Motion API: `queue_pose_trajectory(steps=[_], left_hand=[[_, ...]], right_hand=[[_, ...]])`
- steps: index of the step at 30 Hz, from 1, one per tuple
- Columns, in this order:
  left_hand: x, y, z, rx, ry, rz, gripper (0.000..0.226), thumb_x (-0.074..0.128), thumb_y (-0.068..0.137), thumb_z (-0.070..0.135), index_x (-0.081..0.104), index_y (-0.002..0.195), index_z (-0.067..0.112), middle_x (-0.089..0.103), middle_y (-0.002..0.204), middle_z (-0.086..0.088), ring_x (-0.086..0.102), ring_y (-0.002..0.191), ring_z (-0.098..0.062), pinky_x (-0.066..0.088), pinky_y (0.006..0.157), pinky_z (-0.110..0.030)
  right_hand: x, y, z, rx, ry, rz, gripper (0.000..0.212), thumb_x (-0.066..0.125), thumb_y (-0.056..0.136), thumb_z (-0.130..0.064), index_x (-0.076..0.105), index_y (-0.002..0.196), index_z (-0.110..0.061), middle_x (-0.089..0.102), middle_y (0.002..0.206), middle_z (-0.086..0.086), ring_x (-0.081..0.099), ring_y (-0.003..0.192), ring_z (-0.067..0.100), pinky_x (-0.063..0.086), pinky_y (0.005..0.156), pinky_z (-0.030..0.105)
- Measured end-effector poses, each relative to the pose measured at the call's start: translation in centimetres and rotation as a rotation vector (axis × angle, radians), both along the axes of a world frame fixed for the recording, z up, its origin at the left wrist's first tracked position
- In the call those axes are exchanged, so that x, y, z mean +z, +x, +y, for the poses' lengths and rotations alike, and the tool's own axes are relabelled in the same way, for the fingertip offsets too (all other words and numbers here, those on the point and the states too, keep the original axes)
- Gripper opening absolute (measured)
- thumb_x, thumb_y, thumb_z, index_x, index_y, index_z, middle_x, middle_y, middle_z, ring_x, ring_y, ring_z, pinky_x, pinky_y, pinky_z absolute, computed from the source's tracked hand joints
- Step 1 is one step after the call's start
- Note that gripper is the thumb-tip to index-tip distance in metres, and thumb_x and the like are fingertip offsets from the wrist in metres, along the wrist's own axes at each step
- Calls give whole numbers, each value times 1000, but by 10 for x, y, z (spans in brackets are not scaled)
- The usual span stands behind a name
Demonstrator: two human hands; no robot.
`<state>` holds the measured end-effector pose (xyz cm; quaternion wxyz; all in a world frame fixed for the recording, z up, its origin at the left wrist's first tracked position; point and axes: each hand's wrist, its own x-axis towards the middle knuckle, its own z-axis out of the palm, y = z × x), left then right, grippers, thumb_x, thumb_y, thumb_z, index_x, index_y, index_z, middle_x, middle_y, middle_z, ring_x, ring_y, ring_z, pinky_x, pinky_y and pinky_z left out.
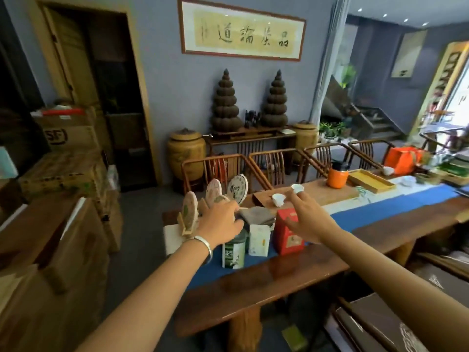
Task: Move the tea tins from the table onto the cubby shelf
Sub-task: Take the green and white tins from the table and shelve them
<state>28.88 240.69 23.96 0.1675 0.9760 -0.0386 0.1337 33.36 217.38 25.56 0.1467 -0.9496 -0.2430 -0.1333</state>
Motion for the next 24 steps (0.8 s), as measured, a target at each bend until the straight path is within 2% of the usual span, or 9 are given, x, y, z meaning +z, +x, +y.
queue_pose_trajectory(steps=[4, 12, 16, 20, 24], left_hand=[[-30, 33, -5, 19, -8, 84, 30, 60, 85, 28, 60, 110, 12, 62, 111, -9, 60, 102, -30, 52, 84, -43], [-103, 112, 33, 39, -5, 261, 51, 64, 80, 39, 51, 123, 15, 55, 118, -7, 52, 109, -26, 49, 89, -44], [-146, 153, 57, 31, -37, 341, 68, 69, 75, 43, 45, 133, 16, 54, 124, -7, 52, 112, -26, 49, 89, -41], [-183, 182, 67, 4, -87, 418, 82, 74, 70, 45, 39, 139, 19, 47, 135, -5, 44, 123, -26, 43, 98, -39], [-211, 199, 72, -53, -118, 459, 101, 78, 65, 51, 26, 148, 24, 37, 145, -2, 35, 131, -25, 34, 105, -37]], right_hand=[[-35, 40, -9, 48, -31, 96, 52, 56, 87, -31, 42, 134, -15, 44, 137, 9, 48, 117, 28, 44, 92, 38], [-114, 127, 23, 105, -46, 263, 49, 63, 82, -34, 46, 125, -18, 49, 122, 5, 52, 103, 21, 44, 84, 30], [-154, 171, 39, 84, -44, 342, 57, 67, 81, -33, 43, 130, -17, 48, 123, 5, 53, 109, 24, 41, 84, 27], [-191, 203, 48, 45, -96, 469, 69, 70, 79, -36, 37, 136, -15, 45, 134, 9, 47, 120, 26, 42, 94, 33], [-219, 225, 55, 28, -82, 541, 86, 77, 74, -36, 30, 141, -10, 41, 137, 11, 42, 123, 27, 39, 101, 35]])
